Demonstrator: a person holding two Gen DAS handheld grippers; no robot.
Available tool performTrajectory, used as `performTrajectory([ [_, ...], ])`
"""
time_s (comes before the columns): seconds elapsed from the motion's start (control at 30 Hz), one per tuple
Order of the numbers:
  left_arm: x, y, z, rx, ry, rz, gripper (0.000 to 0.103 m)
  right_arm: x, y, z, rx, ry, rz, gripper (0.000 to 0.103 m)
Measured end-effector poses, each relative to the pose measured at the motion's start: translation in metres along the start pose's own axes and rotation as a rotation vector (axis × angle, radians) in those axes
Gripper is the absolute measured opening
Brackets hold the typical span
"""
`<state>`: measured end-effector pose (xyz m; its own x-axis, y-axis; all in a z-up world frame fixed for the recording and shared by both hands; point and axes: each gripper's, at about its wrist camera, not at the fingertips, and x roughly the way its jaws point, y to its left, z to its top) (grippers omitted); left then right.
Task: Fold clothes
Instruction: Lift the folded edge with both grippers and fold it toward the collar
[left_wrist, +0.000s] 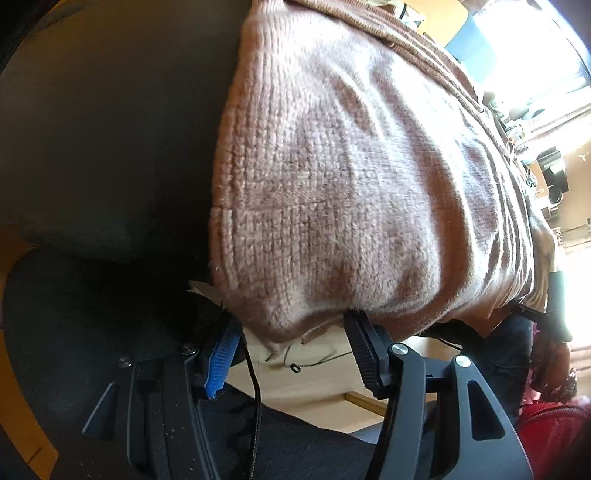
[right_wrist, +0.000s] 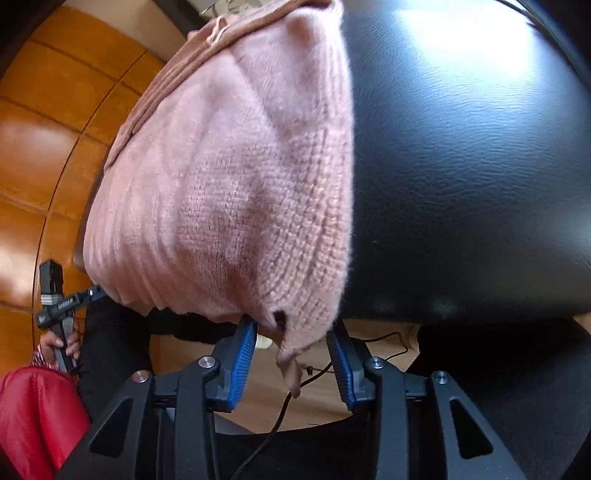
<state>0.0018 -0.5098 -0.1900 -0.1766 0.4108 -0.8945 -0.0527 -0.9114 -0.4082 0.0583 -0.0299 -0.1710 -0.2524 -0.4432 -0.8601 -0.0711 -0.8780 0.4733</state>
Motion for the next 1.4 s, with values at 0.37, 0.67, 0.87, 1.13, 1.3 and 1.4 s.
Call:
performTrajectory([
  [0.37, 0.006, -0.024, -0.006, 0.099, 0.030, -0.076, 0.014, 0.010, -0.004, -0.005, 0.013, -0.006, 0.111, 0.013],
  [0.67, -0.044, -0.029, -0.016, 0.120, -0.130, -0.251, 0.011, -0.001, 0.001, -0.009, 0.057, -0.078, 0.376, 0.006],
  [0.87, -0.071, -0.019, 0.001, 0.095, -0.283, -0.432, 0.011, -0.014, 0.020, 0.018, 0.073, -0.227, 0.559, 0.006],
  [1.13, -0.080, -0.029, 0.018, 0.016, -0.387, -0.569, 0.011, -0.040, 0.041, 0.043, 0.037, -0.371, 0.631, 0.006],
  [1.3, -0.105, -0.014, 0.028, -0.075, -0.440, -0.685, 0.011, -0.054, 0.042, 0.058, 0.055, -0.461, 0.674, 0.006],
  [1.4, -0.107, -0.013, 0.046, -0.095, -0.466, -0.676, 0.011, -0.064, 0.031, 0.077, 0.068, -0.489, 0.673, 0.006],
])
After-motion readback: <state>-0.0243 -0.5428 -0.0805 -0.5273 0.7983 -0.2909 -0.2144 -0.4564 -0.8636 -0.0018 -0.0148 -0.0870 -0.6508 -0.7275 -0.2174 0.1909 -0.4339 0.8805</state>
